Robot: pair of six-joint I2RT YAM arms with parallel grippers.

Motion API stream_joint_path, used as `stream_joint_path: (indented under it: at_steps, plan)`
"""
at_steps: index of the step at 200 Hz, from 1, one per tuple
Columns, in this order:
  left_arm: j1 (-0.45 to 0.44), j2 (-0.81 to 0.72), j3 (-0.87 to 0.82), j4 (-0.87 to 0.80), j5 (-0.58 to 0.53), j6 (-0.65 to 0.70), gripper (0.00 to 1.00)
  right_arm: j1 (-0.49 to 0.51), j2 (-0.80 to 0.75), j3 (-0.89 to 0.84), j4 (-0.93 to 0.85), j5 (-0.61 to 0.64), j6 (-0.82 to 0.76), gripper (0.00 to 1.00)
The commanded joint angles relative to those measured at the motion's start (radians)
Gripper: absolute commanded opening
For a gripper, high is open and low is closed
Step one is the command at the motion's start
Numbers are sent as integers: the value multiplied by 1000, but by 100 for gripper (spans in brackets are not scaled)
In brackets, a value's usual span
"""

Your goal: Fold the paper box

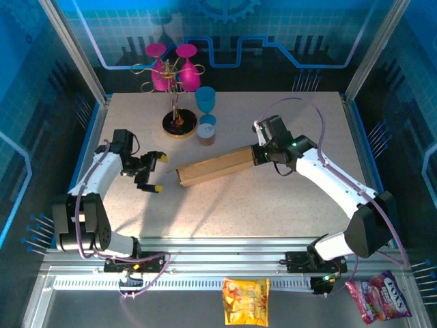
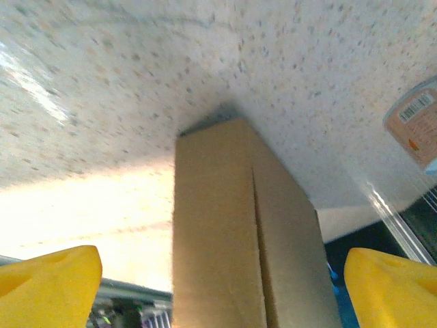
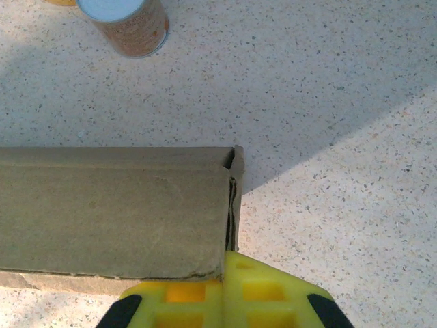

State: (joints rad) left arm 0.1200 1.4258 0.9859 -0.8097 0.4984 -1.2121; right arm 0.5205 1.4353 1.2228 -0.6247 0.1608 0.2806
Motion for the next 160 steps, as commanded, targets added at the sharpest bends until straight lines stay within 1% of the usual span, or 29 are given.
stream_joint_path:
  at_steps: [1,15,19,33,44,57,70,77,88,108,135,160]
  plan:
    - [3,-72,118,-151,-162,234,80,-18,27,48,-59,12,5,0]
    - [-27,-109,194,-175,-245,386,65,-31,41,71,-80,-7,8,0]
    - [-41,-117,216,-189,-274,428,60,-34,47,79,-87,-10,7,0]
    - [-100,-138,277,-228,-362,568,46,-41,65,105,-107,-22,5,0]
    - [-149,-159,297,-243,-424,653,40,-46,79,118,-116,-35,5,0]
    - [-192,-184,289,-222,-437,743,35,-48,88,124,-115,-47,3,0]
    - [-230,-201,274,-189,-424,827,35,-49,97,131,-117,-49,2,0]
    - [-255,-204,272,-177,-435,870,36,-52,103,138,-123,-51,1,0]
    - [-289,-214,264,-149,-432,946,40,-58,115,150,-134,-54,0,0]
    - [-347,-221,268,-119,-467,1070,49,-74,129,170,-146,-83,-13,0]
    - [-373,-198,273,-104,-545,1176,55,-92,154,200,-164,-134,-37,0]
    - [-394,-153,279,-69,-571,1264,58,-99,178,225,-183,-162,-54,0]
